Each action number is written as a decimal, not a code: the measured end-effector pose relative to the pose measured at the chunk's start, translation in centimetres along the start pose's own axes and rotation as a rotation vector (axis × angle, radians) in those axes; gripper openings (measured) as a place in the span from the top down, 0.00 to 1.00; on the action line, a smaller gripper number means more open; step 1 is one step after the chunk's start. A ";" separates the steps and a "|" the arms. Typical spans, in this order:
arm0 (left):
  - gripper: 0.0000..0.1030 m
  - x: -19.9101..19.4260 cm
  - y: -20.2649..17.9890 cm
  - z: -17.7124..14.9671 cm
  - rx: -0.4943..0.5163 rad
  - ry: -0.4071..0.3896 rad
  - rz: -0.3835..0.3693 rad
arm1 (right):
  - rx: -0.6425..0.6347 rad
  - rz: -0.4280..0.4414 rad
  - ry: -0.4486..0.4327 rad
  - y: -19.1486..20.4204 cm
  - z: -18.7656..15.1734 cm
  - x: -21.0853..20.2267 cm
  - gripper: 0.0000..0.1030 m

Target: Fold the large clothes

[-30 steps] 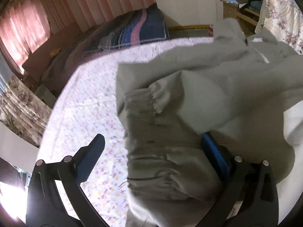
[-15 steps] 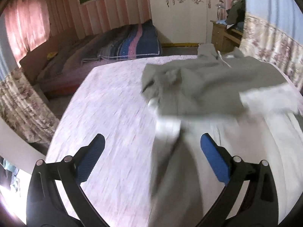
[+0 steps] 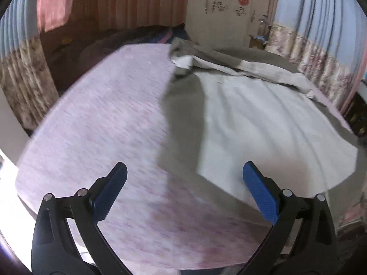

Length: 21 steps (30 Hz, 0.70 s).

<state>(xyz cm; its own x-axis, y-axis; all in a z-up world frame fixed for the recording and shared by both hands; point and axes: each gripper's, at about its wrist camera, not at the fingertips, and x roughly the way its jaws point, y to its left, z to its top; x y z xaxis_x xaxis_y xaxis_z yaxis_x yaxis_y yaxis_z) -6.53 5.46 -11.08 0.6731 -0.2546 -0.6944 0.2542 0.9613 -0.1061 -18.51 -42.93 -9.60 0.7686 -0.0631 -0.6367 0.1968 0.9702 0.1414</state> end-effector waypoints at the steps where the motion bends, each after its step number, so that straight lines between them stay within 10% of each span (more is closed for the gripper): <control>1: 0.03 0.3 -0.3 -0.2 -0.010 0.000 -0.006 | 0.000 0.029 0.014 0.3 -0.7 -0.1 0.09; 5: 0.03 2.6 -1.8 -0.7 -0.050 0.027 -0.057 | -0.053 0.105 0.083 1.7 -2.3 0.8 0.09; 8: 0.18 4.2 -2.9 -0.8 -0.047 0.052 -0.050 | -0.076 0.113 0.163 2.6 -3.3 2.4 0.55; 11: 0.57 4.7 -4.0 -0.2 -0.004 0.045 -0.066 | -0.064 0.127 0.165 2.9 -3.1 2.5 0.79; 15: 0.87 3.9 -4.4 0.7 -0.016 0.046 -0.112 | -0.080 0.152 0.109 3.5 -1.6 1.4 0.85; 21: 0.91 1.6 -5.5 6.4 0.067 -0.001 -0.105 | -0.113 0.154 -0.090 4.2 5.2 -0.8 0.85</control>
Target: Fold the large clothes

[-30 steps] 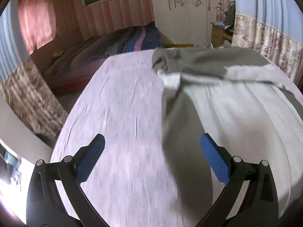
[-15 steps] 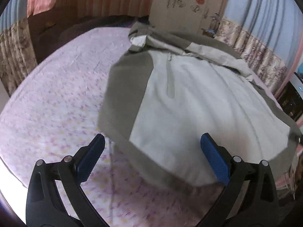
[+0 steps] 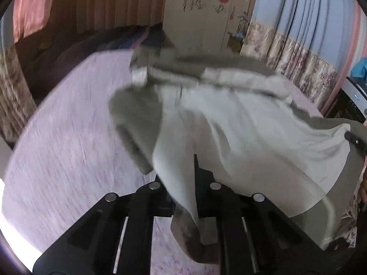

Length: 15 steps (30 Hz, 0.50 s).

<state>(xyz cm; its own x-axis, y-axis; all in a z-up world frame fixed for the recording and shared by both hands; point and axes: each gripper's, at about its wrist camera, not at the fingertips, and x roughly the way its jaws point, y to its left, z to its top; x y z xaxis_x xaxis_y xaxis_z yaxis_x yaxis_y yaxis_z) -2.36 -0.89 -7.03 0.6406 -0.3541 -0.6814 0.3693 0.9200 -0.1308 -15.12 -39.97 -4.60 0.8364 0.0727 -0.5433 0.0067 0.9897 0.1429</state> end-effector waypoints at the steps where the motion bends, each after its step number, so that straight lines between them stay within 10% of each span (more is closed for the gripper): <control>1: 0.91 -0.3 0.0 1.3 0.008 -0.008 -0.002 | -0.010 -0.008 -0.021 -0.1 1.2 0.1 0.85; 9: 0.87 3.3 -0.6 12.1 0.111 -0.047 0.020 | -0.002 -0.034 -0.043 -2.7 9.9 7.1 0.85; 15: 0.55 13.0 1.3 17.9 0.072 0.050 0.086 | 0.065 -0.073 0.058 -5.3 14.3 17.3 0.84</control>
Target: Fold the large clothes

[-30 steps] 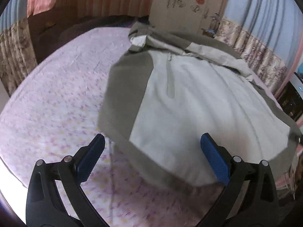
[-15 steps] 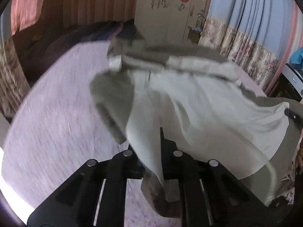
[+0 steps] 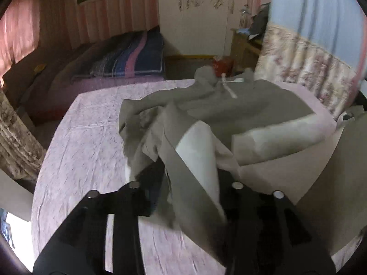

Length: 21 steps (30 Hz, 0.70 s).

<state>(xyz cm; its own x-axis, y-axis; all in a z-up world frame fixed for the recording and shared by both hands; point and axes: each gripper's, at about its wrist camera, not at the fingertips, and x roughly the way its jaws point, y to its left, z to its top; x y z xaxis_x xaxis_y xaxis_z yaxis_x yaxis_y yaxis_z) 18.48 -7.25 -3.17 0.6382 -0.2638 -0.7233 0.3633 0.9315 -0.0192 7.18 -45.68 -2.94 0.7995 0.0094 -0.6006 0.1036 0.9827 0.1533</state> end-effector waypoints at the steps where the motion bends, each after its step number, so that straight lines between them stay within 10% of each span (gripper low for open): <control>1: 0.53 1.5 0.4 0.9 -0.012 0.016 0.011 | 0.006 -0.009 0.009 -0.2 0.6 1.3 0.84; 8: 0.51 6.0 3.3 5.2 -0.112 0.068 0.010 | 0.077 -0.046 0.076 -2.3 4.7 8.7 0.84; 13: 0.20 8.5 6.3 8.1 -0.175 0.153 0.012 | 0.149 -0.044 0.128 -3.4 7.6 12.7 0.73; 15: 0.17 9.1 7.3 9.0 -0.187 0.170 0.015 | 0.180 -0.040 0.136 -3.8 8.4 13.6 0.64; 17: 0.16 9.3 8.1 9.1 -0.184 0.210 -0.003 | 0.232 -0.049 0.113 -4.6 9.4 13.8 0.24; 21: 0.15 9.2 9.8 8.6 -0.190 0.295 -0.135 | 0.295 -0.090 0.033 -6.7 10.3 12.5 0.19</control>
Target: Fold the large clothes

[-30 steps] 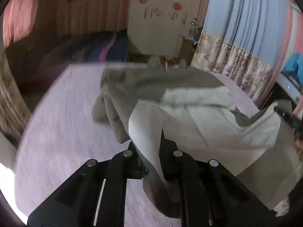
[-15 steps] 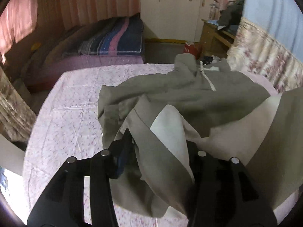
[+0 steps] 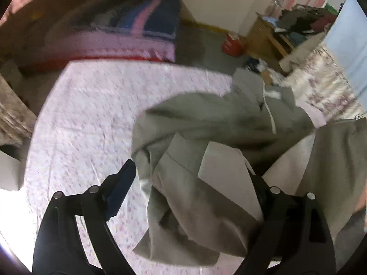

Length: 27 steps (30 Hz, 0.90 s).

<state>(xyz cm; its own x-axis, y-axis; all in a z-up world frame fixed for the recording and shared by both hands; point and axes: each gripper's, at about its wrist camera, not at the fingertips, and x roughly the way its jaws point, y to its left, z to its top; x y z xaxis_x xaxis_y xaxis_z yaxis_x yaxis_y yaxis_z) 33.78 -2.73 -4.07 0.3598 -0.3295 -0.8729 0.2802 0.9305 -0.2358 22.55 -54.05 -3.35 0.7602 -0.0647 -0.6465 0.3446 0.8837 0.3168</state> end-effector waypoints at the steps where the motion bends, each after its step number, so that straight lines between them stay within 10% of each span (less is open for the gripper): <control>1: 0.14 -0.2 0.2 -0.3 0.020 0.011 -0.008 | -0.023 0.005 0.019 -0.1 0.0 0.0 0.19; 27: 0.12 -9.5 -0.8 -8.1 0.079 -0.377 0.352 | -0.296 0.029 -0.020 3.8 -6.2 -6.4 0.19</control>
<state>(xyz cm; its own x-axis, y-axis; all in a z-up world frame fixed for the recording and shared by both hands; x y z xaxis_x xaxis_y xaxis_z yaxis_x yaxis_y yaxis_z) 22.93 0.97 0.99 0.7354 -0.0470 -0.6760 0.1458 0.9852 0.0901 15.62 -47.39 -2.29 0.7789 -0.0443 -0.6255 0.1498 0.9818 0.1170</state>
